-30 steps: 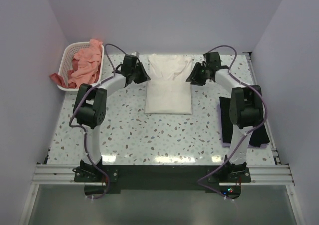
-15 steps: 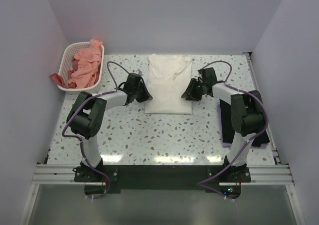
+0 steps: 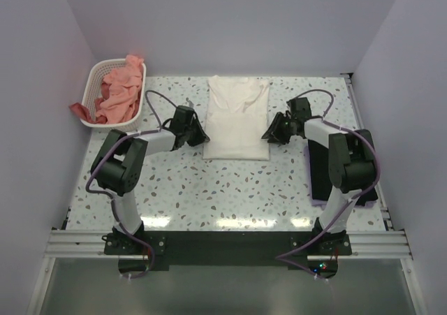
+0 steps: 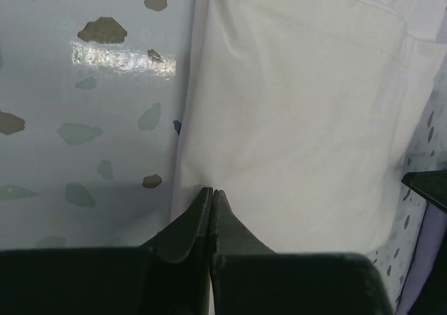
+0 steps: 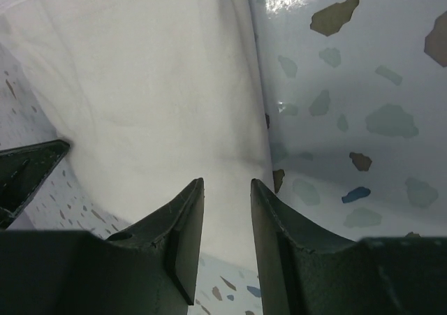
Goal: Fold and stack the t-shirts
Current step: Fold the tshirt
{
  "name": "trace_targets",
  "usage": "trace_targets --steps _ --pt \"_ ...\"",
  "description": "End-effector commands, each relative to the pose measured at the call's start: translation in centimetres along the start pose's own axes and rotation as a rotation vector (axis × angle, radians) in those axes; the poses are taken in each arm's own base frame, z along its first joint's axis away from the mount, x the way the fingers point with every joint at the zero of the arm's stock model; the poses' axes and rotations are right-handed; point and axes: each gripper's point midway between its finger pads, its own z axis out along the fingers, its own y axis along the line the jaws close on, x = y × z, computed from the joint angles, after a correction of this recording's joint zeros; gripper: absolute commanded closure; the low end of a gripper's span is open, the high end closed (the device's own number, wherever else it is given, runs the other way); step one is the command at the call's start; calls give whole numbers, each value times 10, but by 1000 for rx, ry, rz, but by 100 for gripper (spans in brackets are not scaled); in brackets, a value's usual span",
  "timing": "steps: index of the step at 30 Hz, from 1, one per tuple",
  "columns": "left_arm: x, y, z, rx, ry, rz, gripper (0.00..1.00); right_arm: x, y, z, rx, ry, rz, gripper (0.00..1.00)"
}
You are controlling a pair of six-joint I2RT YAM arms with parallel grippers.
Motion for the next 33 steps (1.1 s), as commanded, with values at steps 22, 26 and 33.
trace_targets --steps 22,26,33 --pt "51 1 -32 117 55 53 84 70 -26 -24 124 14 -122 65" --pt "44 1 -43 105 34 67 84 68 -28 -36 137 -4 -135 65" --pt "34 27 -71 11 -26 42 68 65 -32 -59 170 -66 -167 63"
